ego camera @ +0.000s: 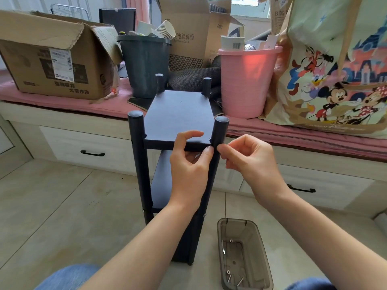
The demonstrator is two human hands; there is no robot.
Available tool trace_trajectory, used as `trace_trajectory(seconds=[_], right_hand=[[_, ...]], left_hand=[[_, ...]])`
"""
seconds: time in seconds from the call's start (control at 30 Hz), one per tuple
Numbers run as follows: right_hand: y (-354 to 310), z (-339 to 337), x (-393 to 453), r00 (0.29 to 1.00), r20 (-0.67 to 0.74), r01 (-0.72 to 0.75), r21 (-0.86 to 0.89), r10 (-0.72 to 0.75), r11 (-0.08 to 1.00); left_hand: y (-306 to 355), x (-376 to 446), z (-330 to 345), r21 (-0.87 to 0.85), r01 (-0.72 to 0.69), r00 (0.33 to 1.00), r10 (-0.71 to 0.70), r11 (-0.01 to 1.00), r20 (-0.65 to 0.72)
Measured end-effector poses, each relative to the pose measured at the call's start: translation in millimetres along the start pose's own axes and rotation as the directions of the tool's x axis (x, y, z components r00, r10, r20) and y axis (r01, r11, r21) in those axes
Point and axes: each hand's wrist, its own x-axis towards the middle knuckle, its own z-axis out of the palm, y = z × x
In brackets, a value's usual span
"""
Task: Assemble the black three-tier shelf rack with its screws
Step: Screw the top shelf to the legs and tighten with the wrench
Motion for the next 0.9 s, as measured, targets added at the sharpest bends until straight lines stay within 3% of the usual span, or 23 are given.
trace_trajectory(seconds=[0.13,0.37,0.7,0.9], right_hand=[[-0.6,2.1,-0.7,0.999,0.001,-0.048,0.048,0.048,0.998],[-3.5,2.6,-4.4,0.988,-0.014,0.151,-0.196,-0.157,0.969],[-4.7,-5.0,-8.5,0.990,0.007,0.142,-0.189,-0.144,0.972],[-2.6,-3.0,-8.4,0.998,-0.024,0.064,-0.076,-0.066,0.995]], left_hand=[[-0.2,-1.8,0.9,0.010,0.000,1.000,0.000,1.000,0.015],[2.9,2.2,-1.4,0.002,0.011,1.000,-0.011,1.000,0.003],[4.5,1.5,-1.6,0.000,0.009,1.000,-0.009,1.000,0.010],[5.2,0.6,-0.9,0.006,-0.002,1.000,0.002,1.000,0.009]])
